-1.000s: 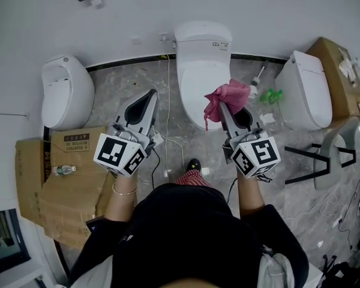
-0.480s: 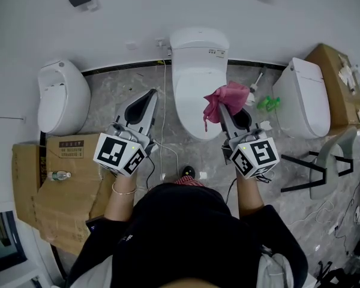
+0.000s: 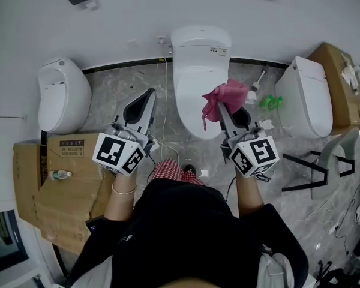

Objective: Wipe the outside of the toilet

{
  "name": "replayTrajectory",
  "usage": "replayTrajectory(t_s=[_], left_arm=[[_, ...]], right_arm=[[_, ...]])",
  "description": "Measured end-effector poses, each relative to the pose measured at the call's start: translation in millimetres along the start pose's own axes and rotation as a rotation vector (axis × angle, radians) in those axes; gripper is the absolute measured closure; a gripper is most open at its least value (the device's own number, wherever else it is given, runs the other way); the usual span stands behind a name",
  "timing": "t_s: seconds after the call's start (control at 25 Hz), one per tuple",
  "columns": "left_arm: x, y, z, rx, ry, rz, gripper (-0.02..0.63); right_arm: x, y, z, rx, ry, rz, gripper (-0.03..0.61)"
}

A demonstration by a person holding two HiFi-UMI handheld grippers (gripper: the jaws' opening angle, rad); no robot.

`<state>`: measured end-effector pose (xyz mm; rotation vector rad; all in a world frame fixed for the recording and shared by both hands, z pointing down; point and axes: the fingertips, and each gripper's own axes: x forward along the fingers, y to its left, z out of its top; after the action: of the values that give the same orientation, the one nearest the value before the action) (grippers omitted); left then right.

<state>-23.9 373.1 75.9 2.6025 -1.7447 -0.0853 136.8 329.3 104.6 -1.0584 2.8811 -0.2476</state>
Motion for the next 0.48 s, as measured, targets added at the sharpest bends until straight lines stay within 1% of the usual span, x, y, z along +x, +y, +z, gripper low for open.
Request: replayTrajectory(t_s=[0.28,0.48], left_arm=[[8,8,0,-0.002,-0.016,-0.002,0.611],[32,19,1,0.005,-0.025,-0.040,0.609]], right_arm=[[3,-2,1,-0.017,0.002,-0.007,0.491],[18,-16,6,-0.038,-0.005,-0.031,0.491]])
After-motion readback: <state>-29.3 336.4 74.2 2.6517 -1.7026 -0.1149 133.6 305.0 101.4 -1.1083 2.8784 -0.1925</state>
